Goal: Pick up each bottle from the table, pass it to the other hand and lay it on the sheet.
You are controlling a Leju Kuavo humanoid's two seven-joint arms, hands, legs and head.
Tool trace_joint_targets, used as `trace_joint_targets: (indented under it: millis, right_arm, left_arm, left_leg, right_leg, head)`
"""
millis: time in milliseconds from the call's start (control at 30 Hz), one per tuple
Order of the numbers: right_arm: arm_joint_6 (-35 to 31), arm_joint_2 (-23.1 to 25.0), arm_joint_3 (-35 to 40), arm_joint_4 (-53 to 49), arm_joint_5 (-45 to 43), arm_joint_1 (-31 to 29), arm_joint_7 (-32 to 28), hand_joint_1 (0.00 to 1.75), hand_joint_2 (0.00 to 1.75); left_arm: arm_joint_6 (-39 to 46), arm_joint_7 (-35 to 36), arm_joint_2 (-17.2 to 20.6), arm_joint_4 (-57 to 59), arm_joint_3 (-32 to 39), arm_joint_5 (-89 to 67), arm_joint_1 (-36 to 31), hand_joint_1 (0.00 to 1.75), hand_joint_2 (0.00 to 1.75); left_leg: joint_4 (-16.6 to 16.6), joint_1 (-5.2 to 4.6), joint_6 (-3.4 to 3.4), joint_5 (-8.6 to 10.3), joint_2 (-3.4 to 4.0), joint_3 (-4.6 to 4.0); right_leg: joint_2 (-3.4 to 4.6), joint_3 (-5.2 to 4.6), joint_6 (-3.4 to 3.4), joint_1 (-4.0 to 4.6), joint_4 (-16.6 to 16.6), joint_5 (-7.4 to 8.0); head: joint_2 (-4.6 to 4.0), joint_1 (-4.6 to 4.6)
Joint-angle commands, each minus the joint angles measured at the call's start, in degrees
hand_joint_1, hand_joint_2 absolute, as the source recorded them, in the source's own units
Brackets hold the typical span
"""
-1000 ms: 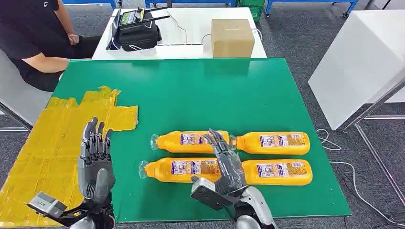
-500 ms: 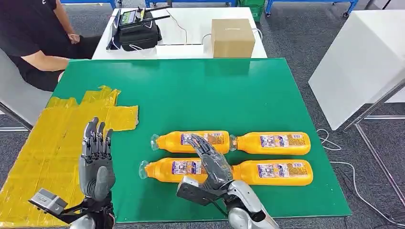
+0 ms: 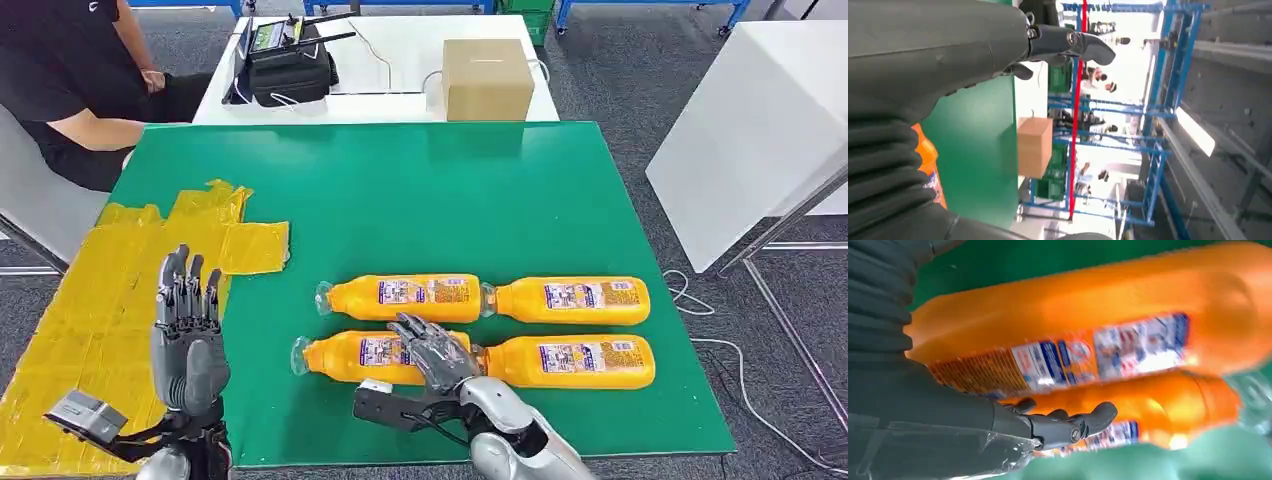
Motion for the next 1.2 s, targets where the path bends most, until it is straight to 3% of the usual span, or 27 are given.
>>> trace_joint_targets:
  millis: [33, 167, 200, 233, 300, 333, 733, 833, 967, 1000, 1100, 1133, 1167, 1200]
  right_arm:
    - [1.64, -2.69, 4.90, 2.07, 2.24, -2.87, 3.26, 0.00, 1.75]
    - [3.22, -3.22, 5.31, 2.43, 2.13, -4.20, 2.26, 0.00, 1.75]
    - [3.18, -2.83, 4.74, 1.85, 2.43, -3.16, 2.52, 1.36, 1.75]
    - [3.00, -2.52, 4.62, 1.48, 2.63, -2.10, 3.23, 1.59, 1.75]
    - [2.80, -2.48, 5.04, 1.00, 3.06, -1.41, 3.73, 1.59, 1.75]
    - [2.88, -2.55, 5.17, 0.83, 3.13, -1.24, 3.94, 1.75, 1.75]
    - [4.18, -2.21, 4.94, 2.95, 0.90, -2.48, 3.13, 1.75, 1.75]
    - [-4.80, -1.43, -0.18, 0.39, -6.57, 0.23, -1.66, 1.75, 1.75]
    - [-17.53, -1.10, -6.63, -7.15, -15.19, 6.58, -16.80, 1.75, 1.75]
    - [-19.09, -1.07, -7.38, -8.94, -16.33, 7.83, -18.87, 1.75, 1.75]
    - [-20.44, -1.68, -7.16, -11.24, -16.95, 8.99, -20.82, 1.75, 1.75]
    - [-21.05, -1.30, -7.59, -11.95, -18.55, 9.56, -22.38, 1.62, 1.75]
    - [-21.53, -1.26, -7.61, -11.78, -18.85, 9.64, -23.13, 1.75, 1.75]
    - [-22.20, -1.02, -7.89, -11.98, -19.35, 9.93, -23.75, 1.75, 1.75]
  left_arm:
    - [-0.42, 0.61, -1.16, 1.73, 3.23, -0.15, -0.59, 0.00, 0.00]
    - [-0.46, 0.73, -1.19, 2.41, 3.63, -0.17, -1.06, 0.00, 0.00]
    - [-0.52, 0.76, -1.22, 2.39, 3.74, -0.15, -0.98, 0.00, 0.00]
    - [-0.53, 0.76, -1.22, 2.28, 3.80, -0.15, -0.84, 0.00, 0.00]
    - [-0.56, 0.76, -1.22, 2.16, 3.84, -0.15, -0.71, 0.00, 0.00]
    - [-0.63, 0.80, -1.22, 2.17, 3.82, -0.12, -0.71, 0.00, 0.00]
    - [-1.02, 1.06, -1.01, 3.27, 3.61, 0.18, -1.49, 0.00, 0.00]
    - [2.54, 4.56, -1.14, 4.66, 3.01, 0.41, -2.05, 0.00, 0.00]
    - [0.42, 5.20, 0.33, 6.08, 1.39, 5.31, -0.29, 0.00, 0.00]
    - [0.38, 5.23, 0.56, 6.00, 1.15, 5.36, 0.19, 0.00, 1.75]
    - [-1.18, 6.71, 1.17, 5.50, 0.60, 7.76, 1.27, 0.00, 1.75]
    - [-2.42, 8.02, 1.50, 5.47, 0.25, 9.48, 1.42, 0.00, 1.75]
    - [-3.20, 8.89, 1.93, 5.53, 0.22, 10.72, 1.63, 0.00, 1.75]
    - [-3.33, 9.42, 2.10, 5.83, 0.41, 11.27, 1.80, 0.00, 1.75]
  left_leg:
    - [-0.08, 0.00, 0.00, -0.01, 0.07, 0.15]
    - [-0.05, -0.01, -0.01, 0.00, 0.04, 0.10]
    - [-0.05, -0.03, 0.00, 0.01, 0.03, 0.05]
    - [-0.06, -0.01, -0.01, 0.00, 0.05, 0.09]
    - [-0.16, 0.00, -0.03, -0.02, 0.07, 0.27]
    - [-0.12, 0.00, -0.02, -0.01, 0.01, 0.21]
    - [-0.16, 0.00, -0.02, 0.01, 0.06, 0.28]
    - [-0.10, -0.01, -0.01, 0.01, -0.03, 0.19]
    - [-0.13, -0.02, -0.01, 0.00, -0.09, 0.23]
    - [-0.18, -0.01, -0.02, -0.03, -0.16, 0.31]
    - [-0.07, -0.03, 0.00, -0.05, -0.04, 0.12]
    - [-0.11, -0.03, -0.01, -0.08, 0.03, 0.21]
    - [-0.07, -0.03, 0.00, -0.05, 0.02, 0.10]
    - [-0.07, -0.02, -0.01, -0.04, 0.01, 0.05]
  right_leg:
    - [0.02, 0.14, -0.01, 0.01, -0.09, 0.02]
    - [0.01, 0.09, -0.02, 0.00, -0.06, 0.01]
    - [0.01, 0.03, -0.01, -0.02, -0.04, 0.01]
    - [0.02, 0.07, -0.02, 0.00, -0.06, 0.01]
    - [0.00, 0.24, -0.04, 0.01, -0.15, -0.01]
    - [-0.05, 0.20, -0.04, 0.02, -0.12, -0.02]
    - [-0.03, 0.24, -0.03, 0.02, -0.17, 0.02]
    - [-0.09, 0.17, -0.02, 0.00, -0.10, -0.01]
    - [-0.16, 0.22, -0.02, 0.00, -0.13, -0.04]
    - [-0.24, 0.32, -0.03, 0.01, -0.18, -0.09]
    - [-0.07, 0.10, -0.01, -0.01, -0.06, -0.06]
    - [-0.02, 0.17, -0.02, -0.01, -0.09, -0.08]
    - [-0.03, 0.06, -0.01, -0.02, -0.06, -0.04]
    - [-0.01, 0.00, -0.01, -0.01, -0.07, -0.02]
  head:
    - [0.00, -0.02]
    - [0.00, 0.00]
    - [0.00, 0.00]
    - [0.00, 0.00]
    - [0.00, 0.00]
    - [0.00, -0.02]
    - [0.00, -0.02]
    - [0.00, 0.00]
    - [0.00, 0.02]
    - [0.00, -0.02]
    - [0.00, 0.02]
    - [0.00, -0.02]
    - [0.00, 0.00]
    - [0.00, 0.00]
